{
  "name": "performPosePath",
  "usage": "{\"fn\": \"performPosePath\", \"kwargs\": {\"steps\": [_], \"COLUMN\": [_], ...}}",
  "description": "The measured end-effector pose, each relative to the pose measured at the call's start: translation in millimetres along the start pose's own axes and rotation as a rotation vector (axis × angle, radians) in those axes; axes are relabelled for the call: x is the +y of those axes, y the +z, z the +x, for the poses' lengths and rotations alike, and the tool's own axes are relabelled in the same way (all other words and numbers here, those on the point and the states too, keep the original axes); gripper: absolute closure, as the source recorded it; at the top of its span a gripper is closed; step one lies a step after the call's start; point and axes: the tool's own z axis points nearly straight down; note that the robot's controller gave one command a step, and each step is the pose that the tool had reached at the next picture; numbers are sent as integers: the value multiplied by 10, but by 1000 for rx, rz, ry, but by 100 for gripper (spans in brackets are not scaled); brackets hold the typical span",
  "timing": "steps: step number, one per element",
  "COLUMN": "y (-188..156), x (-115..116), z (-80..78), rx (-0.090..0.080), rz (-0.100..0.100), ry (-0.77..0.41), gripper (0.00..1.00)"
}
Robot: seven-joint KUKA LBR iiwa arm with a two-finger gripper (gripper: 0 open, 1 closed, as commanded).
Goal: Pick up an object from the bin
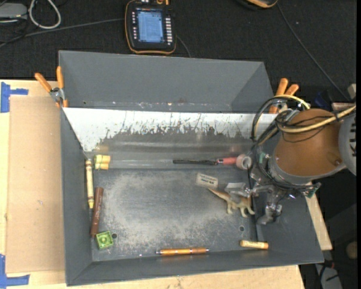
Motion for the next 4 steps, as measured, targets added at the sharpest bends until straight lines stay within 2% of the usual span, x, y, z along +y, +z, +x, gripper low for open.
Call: {"fn": "performPosePath", "kwargs": {"steps": [1, 2, 4], "y": [-2, -4, -249], "x": [-55, -56, -38], "z": [16, 16, 8], "rx": [7, 7, 7], "rz": [-4, -4, -9], "ry": [-243, -242, -237], "gripper": [100, 100, 100]}}
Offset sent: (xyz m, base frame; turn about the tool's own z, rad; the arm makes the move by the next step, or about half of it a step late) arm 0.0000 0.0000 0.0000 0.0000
